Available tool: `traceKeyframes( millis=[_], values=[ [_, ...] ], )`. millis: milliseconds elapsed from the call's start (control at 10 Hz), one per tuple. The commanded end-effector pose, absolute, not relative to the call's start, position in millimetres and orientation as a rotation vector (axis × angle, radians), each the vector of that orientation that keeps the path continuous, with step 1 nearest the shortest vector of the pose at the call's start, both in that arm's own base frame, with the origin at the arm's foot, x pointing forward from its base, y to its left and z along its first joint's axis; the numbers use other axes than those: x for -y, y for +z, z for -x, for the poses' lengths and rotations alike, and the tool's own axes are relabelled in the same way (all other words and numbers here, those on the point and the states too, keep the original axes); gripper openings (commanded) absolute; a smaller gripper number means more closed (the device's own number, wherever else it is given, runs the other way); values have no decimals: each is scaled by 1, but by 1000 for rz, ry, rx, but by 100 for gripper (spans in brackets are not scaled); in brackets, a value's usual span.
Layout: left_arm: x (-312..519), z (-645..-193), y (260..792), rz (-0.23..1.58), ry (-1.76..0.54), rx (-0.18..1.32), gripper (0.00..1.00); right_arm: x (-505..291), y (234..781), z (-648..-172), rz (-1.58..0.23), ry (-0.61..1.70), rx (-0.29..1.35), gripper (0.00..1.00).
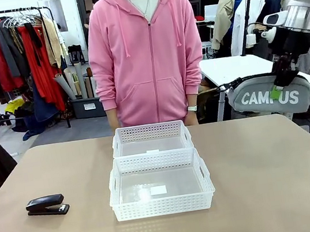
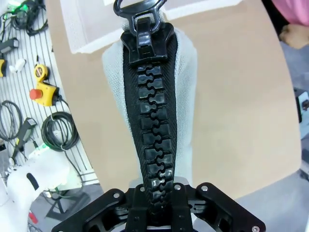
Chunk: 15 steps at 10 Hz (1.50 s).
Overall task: Distribute items into two baskets.
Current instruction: Pick up the Pencil pouch that the person points to, then move the picked Pencil pouch towards the Organizing basket indicated by the person, stopping as directed.
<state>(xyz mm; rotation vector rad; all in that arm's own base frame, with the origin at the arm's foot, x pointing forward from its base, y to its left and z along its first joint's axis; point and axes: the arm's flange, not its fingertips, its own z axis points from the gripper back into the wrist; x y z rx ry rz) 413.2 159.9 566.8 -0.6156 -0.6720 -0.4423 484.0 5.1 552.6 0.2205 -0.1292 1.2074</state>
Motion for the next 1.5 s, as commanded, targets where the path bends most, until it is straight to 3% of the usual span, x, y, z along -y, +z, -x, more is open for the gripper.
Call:
traceKeyframes(
  millis=[0, 1400],
  values=[
    [-160, -413, 568, 621, -442, 683, 100, 1, 540, -489, -187, 1203, 116, 0],
    [-160, -413, 568, 621, -442, 683, 100, -5, 553, -484, -220, 1207, 129, 0]
  ],
)
